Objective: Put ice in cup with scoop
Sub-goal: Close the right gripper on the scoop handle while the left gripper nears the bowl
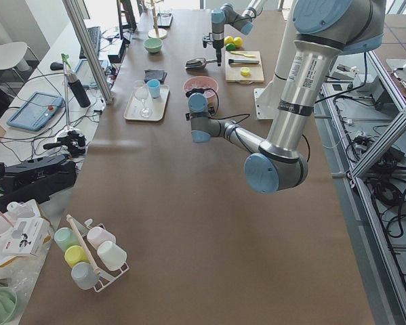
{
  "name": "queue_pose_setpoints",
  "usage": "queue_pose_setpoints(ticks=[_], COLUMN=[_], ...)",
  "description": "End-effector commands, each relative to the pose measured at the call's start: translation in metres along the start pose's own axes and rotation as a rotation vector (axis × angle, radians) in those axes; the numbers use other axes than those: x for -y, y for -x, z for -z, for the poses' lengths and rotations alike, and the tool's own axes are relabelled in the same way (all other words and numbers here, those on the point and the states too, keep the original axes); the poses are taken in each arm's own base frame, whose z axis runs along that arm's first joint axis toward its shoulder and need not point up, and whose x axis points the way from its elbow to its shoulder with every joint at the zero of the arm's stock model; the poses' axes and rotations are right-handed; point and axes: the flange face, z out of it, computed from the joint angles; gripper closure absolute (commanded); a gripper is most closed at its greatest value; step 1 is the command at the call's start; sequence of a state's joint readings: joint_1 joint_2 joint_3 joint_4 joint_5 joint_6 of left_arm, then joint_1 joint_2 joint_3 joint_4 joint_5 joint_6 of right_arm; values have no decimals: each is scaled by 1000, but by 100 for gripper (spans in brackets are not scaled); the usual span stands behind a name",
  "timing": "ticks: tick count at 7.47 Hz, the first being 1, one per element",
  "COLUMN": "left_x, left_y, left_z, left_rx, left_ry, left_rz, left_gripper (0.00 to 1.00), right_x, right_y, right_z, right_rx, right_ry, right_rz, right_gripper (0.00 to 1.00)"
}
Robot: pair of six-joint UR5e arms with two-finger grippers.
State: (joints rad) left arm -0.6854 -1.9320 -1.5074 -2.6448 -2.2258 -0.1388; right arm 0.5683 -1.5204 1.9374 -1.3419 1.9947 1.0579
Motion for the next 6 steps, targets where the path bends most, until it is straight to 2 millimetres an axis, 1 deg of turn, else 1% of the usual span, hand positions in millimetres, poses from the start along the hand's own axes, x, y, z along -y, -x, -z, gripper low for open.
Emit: queue_pose_setpoints(ticks=[1,2,3,4,5,6], left_x=[-1,-3,-3,2,7,18], left_y=[4,9,13,13,12,11], left_z=[-3,-5,-11,-11,-10,-9], left_rx=[16,56,87,85,77,80], left_ry=[1,7,15,7,-1,-17], left_rz=[-59,-161,-221,-225,-230,-239], left_gripper=[2,2,2,2,2,2], right_x=[1,2,3,4,6,7], right_y=[0,-1,-2,-2,-4,-6], right_z=[1,1,2,3,4,5], right_rx=[2,0,-3,-3,-2,2], right_ry=[0,-1,-1,-2,-3,2], right_rz=[0,-1,-4,-5,-6,0], right_gripper=[16,16,16,16,48,99])
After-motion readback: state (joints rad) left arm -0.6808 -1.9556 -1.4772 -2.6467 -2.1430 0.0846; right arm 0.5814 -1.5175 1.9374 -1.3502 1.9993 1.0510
